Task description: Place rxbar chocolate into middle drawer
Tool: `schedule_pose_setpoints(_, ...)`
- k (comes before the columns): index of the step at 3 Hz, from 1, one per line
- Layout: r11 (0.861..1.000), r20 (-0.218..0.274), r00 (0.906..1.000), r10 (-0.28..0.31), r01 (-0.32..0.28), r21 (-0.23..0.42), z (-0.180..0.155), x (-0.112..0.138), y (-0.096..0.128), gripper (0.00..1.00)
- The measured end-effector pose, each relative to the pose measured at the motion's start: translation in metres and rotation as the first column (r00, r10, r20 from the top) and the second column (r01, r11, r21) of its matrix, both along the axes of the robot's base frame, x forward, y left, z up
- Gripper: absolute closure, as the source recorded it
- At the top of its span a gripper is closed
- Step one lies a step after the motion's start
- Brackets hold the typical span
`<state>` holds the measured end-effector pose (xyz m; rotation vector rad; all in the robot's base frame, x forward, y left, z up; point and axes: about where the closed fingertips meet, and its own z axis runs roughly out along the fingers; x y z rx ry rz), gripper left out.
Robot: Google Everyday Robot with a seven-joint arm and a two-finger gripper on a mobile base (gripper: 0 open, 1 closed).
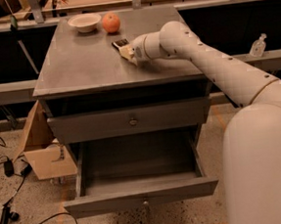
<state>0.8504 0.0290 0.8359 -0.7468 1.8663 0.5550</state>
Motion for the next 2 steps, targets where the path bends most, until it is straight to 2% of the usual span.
schedule_pose_setpoints(2,1.000,0.000,1.0000,0.000,0.000,0.000,-0.0001,0.0000,0.0002,1.00)
